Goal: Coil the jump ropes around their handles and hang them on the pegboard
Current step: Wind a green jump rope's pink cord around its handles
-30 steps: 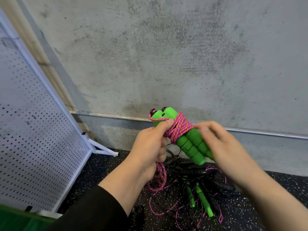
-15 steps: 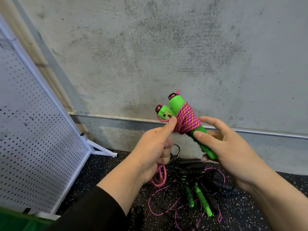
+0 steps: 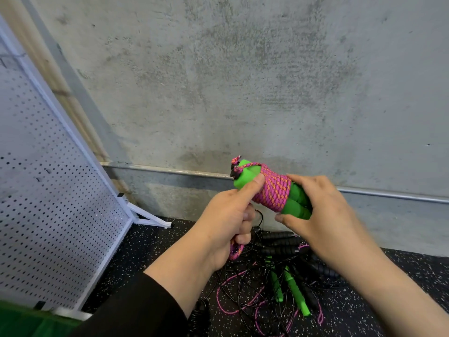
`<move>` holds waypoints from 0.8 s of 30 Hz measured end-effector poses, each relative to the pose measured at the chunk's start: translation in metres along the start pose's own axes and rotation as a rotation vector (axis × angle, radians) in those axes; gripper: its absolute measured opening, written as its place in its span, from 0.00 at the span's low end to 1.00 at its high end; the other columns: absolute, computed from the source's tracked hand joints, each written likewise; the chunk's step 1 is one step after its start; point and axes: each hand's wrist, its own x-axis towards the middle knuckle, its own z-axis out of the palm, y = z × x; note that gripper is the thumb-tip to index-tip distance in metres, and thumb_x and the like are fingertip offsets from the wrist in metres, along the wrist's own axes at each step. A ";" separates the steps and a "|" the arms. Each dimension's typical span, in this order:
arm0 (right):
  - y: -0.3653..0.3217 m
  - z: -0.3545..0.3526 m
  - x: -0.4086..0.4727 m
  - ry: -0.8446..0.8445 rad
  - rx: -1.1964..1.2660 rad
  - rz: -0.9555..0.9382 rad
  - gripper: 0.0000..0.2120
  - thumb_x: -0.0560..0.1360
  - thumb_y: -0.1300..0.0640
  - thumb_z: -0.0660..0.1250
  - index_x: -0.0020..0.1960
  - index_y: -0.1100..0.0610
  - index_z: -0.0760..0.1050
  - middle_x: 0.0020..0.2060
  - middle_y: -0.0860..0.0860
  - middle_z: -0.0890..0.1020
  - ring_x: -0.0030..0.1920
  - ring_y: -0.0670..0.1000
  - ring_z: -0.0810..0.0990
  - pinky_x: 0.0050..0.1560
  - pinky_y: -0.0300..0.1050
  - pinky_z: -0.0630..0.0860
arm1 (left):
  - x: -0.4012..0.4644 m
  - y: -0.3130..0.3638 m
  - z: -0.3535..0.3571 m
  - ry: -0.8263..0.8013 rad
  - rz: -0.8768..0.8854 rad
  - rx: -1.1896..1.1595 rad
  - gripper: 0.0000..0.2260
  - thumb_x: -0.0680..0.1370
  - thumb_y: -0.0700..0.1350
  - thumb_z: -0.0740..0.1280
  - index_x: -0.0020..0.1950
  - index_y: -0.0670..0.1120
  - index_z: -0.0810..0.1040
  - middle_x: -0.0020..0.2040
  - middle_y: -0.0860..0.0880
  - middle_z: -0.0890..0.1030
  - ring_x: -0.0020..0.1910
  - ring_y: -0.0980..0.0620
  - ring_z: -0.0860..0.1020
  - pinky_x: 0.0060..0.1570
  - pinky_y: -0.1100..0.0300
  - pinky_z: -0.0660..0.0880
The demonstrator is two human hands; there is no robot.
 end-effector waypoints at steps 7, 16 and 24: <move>-0.010 -0.016 0.004 -0.154 0.903 0.409 0.16 0.75 0.42 0.66 0.54 0.54 0.78 0.46 0.53 0.86 0.43 0.49 0.84 0.44 0.39 0.81 | -0.001 0.003 -0.005 -0.035 0.057 -0.038 0.15 0.79 0.55 0.69 0.39 0.52 0.66 0.29 0.53 0.59 0.25 0.56 0.53 0.26 0.61 0.49; -0.016 -0.018 -0.002 -0.320 1.017 0.420 0.14 0.73 0.49 0.71 0.57 0.51 0.78 0.41 0.60 0.83 0.34 0.56 0.79 0.34 0.47 0.78 | -0.001 0.003 -0.005 -0.151 0.053 0.091 0.15 0.79 0.60 0.66 0.41 0.51 0.71 0.31 0.52 0.63 0.25 0.56 0.57 0.25 0.63 0.59; 0.002 -0.022 0.008 -0.069 0.771 0.431 0.10 0.79 0.52 0.69 0.59 0.49 0.75 0.42 0.58 0.86 0.33 0.53 0.82 0.31 0.47 0.78 | 0.003 -0.004 -0.005 -0.023 0.182 0.164 0.11 0.84 0.45 0.65 0.55 0.38 0.81 0.30 0.52 0.69 0.24 0.56 0.60 0.24 0.63 0.63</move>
